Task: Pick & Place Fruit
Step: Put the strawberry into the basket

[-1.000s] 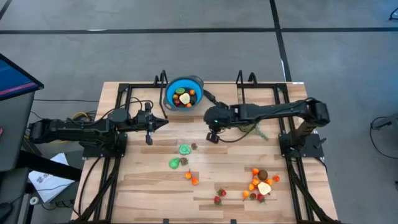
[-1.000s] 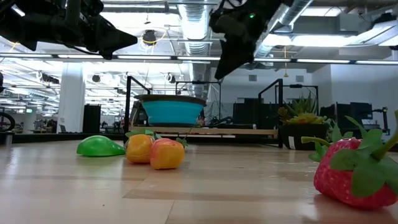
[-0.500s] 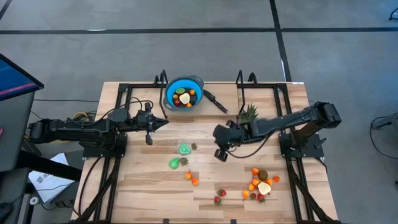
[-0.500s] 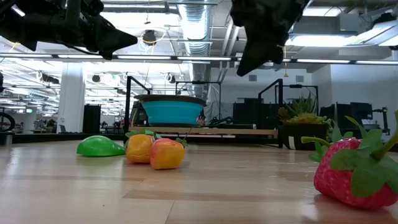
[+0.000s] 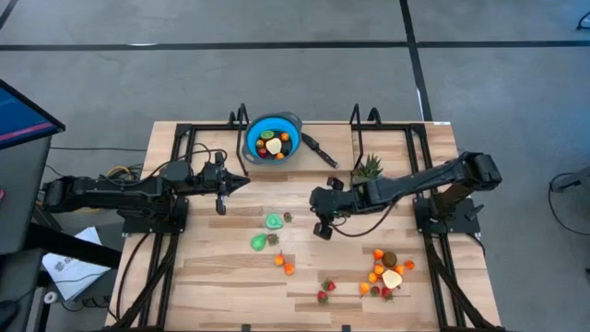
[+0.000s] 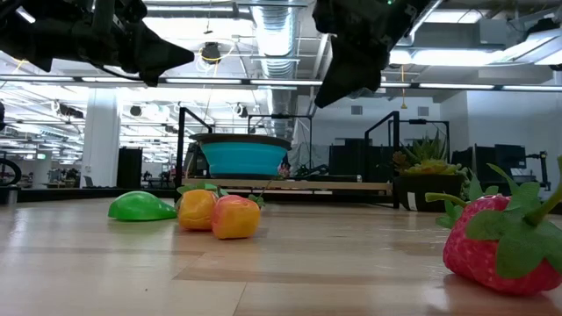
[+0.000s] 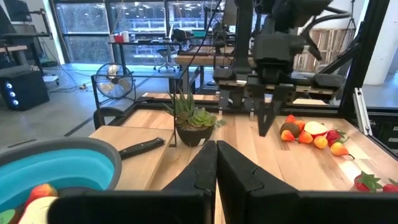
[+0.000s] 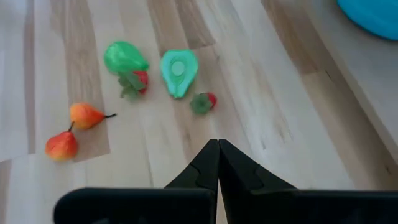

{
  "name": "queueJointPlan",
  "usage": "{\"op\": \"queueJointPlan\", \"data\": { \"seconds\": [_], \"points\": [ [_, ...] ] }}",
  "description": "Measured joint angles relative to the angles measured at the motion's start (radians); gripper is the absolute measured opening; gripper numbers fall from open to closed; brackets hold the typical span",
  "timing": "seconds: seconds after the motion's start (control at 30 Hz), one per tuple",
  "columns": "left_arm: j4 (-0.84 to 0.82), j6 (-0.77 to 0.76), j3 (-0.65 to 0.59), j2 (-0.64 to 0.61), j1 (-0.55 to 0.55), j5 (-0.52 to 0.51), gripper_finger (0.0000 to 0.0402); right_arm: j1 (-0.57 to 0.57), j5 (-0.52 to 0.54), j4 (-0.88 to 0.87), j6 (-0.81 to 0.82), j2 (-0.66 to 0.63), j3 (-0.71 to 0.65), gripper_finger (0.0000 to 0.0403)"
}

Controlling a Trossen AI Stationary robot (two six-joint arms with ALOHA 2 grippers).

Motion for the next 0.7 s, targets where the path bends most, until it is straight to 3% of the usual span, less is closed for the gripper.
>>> {"op": "queueJointPlan", "data": {
  "seconds": [0.7],
  "points": [
    [0.0,0.001,0.0,0.0,0.0,0.0,0.0002,0.005,-0.003,-0.003,-0.002,0.006,0.0,0.0001]
  ]
}}
